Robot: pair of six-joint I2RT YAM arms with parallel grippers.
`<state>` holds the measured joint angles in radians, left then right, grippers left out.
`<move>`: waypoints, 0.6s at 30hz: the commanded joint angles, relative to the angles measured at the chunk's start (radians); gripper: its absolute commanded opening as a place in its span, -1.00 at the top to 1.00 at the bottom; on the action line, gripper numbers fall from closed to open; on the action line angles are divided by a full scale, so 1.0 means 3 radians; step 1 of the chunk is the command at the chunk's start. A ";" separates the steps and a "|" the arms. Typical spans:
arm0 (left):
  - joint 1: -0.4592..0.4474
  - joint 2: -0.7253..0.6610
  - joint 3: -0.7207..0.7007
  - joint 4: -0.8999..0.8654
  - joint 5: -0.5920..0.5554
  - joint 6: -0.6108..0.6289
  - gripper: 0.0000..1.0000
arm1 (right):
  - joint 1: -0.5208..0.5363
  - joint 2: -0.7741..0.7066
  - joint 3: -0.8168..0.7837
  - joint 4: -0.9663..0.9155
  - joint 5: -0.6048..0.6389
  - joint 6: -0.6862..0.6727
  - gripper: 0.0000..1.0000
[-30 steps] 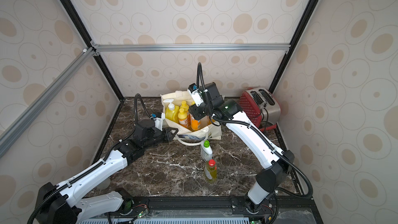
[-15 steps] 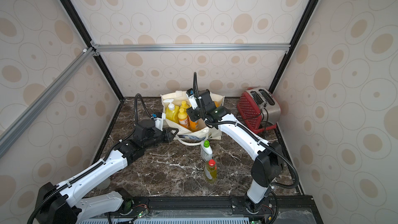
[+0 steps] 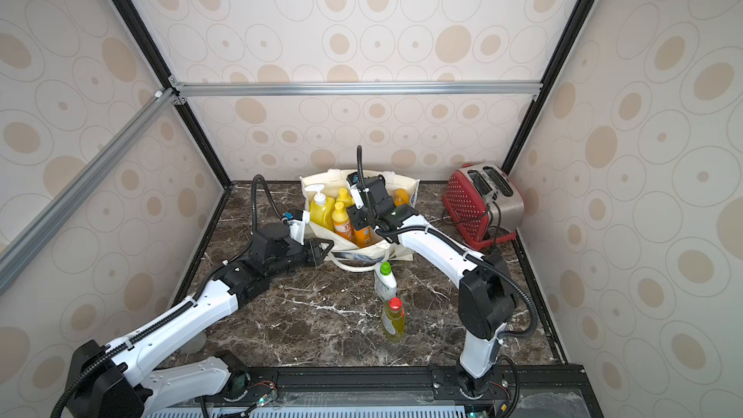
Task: Pack dish soap into the shopping bag
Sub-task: Place the bottle of dish soap in the shopping bag.
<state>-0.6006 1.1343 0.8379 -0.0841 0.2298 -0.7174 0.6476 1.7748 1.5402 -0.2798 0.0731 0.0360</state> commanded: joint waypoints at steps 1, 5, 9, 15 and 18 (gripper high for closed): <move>-0.0038 0.0048 0.0035 -0.0011 0.0071 0.0060 0.51 | -0.0023 -0.0014 0.0006 0.0511 0.0079 0.0029 0.29; -0.0038 0.0067 0.0038 -0.0003 0.0082 0.0065 0.50 | -0.0026 -0.0005 -0.0065 0.0539 0.0114 0.0056 0.19; -0.0040 0.0064 0.0030 -0.0003 0.0080 0.0065 0.50 | -0.0033 -0.0011 -0.0141 0.0539 0.0109 0.0095 -0.06; -0.0039 0.0071 0.0024 0.0004 0.0079 0.0070 0.49 | -0.0037 -0.0055 -0.0167 0.0491 0.0083 0.0110 -0.29; -0.0040 0.0071 0.0030 0.0004 0.0080 0.0065 0.49 | -0.0051 -0.0080 -0.0125 0.0439 0.0054 0.0109 -0.40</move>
<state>-0.6006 1.1450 0.8379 -0.0834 0.2375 -0.7162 0.6369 1.7782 1.4857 -0.1829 0.0937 0.0639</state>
